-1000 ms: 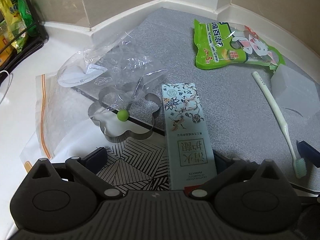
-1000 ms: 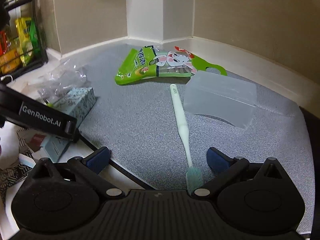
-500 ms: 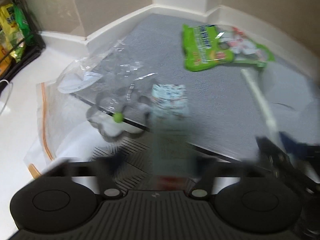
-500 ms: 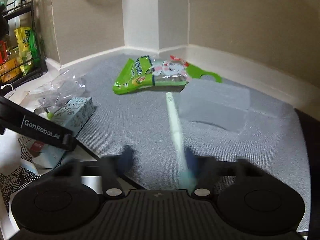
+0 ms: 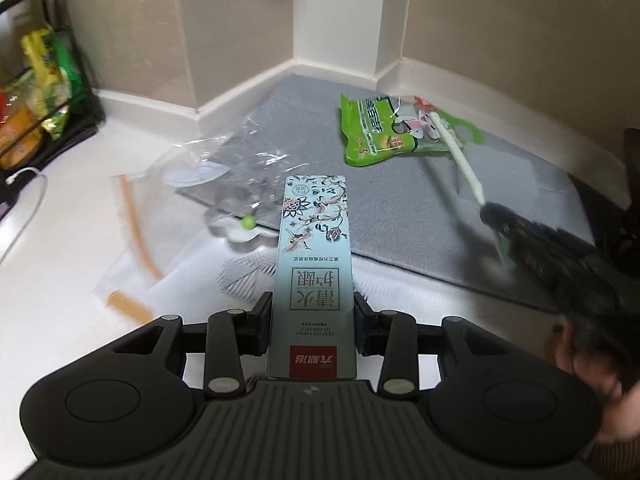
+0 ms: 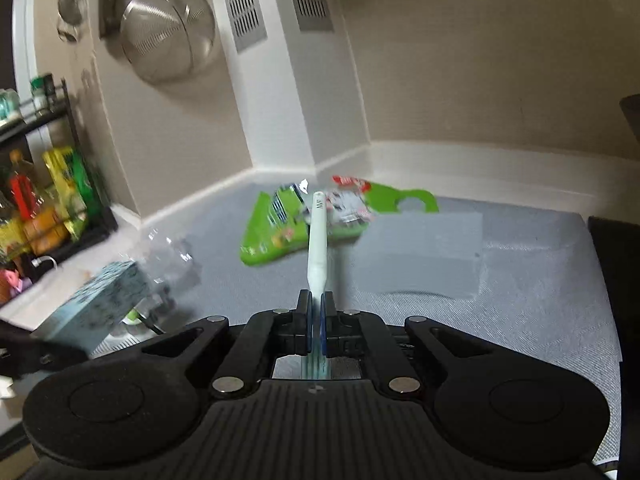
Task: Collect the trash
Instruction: 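Grasp the light blue tea box with the left tool while the right tool holds the toothbrush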
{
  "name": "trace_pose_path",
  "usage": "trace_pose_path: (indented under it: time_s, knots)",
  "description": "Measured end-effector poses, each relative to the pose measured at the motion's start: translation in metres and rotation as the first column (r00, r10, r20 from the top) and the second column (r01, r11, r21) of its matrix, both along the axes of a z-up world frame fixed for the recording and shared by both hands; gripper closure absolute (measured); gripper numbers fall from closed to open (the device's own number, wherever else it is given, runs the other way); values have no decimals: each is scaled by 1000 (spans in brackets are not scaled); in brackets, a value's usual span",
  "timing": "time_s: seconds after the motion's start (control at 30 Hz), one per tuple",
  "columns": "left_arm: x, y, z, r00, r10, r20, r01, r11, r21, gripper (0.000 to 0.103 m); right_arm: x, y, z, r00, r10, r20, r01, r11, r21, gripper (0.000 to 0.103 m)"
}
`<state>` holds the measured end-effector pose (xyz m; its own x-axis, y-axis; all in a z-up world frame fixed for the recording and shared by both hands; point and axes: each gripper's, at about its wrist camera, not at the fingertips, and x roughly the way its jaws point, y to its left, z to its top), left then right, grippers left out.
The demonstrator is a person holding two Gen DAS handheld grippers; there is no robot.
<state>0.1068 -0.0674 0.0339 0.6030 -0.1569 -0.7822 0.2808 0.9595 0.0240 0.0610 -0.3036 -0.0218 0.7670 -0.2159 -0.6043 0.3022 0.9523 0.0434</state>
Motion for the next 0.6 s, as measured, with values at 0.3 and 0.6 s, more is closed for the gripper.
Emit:
trace_pose_path:
  time_s: [0.3, 0.6]
  knots:
    - [-61, 55, 16, 994, 88, 58, -91, 994, 53, 60, -2, 1, 6, 999, 20, 34, -21, 999, 28, 99]
    - [-110, 117, 10, 977, 205, 57, -210, 972, 106, 60, -7, 12, 1, 999, 35, -12, -35, 999, 27, 99]
